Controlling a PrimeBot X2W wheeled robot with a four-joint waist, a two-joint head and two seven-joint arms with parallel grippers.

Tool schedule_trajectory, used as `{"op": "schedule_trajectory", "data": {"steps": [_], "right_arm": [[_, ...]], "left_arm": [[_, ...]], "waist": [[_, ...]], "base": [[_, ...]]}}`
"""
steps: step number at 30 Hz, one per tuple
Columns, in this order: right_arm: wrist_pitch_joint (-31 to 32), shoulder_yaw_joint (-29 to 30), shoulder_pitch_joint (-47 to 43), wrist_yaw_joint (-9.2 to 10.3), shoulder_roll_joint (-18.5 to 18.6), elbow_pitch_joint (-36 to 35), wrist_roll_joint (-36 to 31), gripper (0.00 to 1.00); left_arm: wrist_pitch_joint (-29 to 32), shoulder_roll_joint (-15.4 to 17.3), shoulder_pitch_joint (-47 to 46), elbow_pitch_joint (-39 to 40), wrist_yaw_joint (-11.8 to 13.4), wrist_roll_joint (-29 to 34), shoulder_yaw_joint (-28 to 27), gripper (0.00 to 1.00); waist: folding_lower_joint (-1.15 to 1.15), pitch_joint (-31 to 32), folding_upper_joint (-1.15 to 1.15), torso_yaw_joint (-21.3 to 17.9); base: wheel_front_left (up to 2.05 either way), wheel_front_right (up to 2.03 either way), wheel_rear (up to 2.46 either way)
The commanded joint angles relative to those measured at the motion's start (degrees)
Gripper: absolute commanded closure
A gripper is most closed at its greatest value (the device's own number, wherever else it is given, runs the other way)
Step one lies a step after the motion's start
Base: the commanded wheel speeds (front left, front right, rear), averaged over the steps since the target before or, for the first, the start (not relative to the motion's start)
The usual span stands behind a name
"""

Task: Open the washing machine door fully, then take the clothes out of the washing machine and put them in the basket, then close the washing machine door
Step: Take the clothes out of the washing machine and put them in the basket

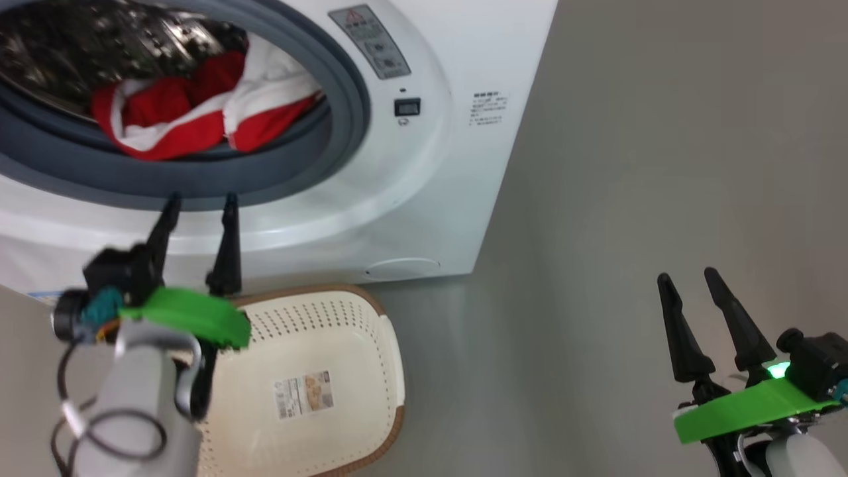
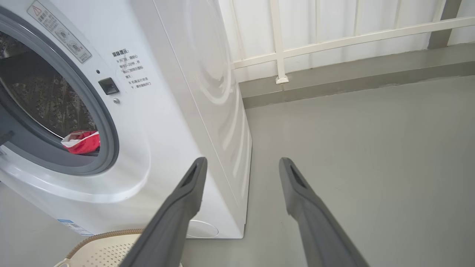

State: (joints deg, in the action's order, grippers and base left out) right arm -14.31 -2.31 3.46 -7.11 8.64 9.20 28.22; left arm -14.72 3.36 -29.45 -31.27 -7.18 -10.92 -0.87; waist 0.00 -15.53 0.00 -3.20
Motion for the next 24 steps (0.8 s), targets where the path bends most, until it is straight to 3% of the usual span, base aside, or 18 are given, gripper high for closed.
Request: {"op": "schedule_trajectory", "data": {"steps": [1,11,24], "right_arm": [[-0.7,-1.3,1.7,-0.37,0.4,-1.5,0.4,0.0],[-0.7,-1.7,4.9,-0.37,-1.1,-1.8,0.8,0.0],[-0.7,-3.0,6.9,-0.37,-2.0,-2.0,0.9,0.0]], "left_arm": [[-0.2,2.4,-4.4,-2.7,-0.1,0.9,-1.3,0.0],[2.6,7.8,-24.2,-22.8,0.1,2.9,0.6,0.0],[5.6,10.9,-38.7,-37.5,0.9,3.3,2.1,0.0]], "waist": [[0.0,-4.3,0.0,-2.7],[0.0,-10.9,0.0,-6.9],[0.0,-14.7,0.0,-9.2]], "base": [[0.0,0.0,0.0],[0.0,0.0,0.0],[0.0,0.0,0.0]]}}
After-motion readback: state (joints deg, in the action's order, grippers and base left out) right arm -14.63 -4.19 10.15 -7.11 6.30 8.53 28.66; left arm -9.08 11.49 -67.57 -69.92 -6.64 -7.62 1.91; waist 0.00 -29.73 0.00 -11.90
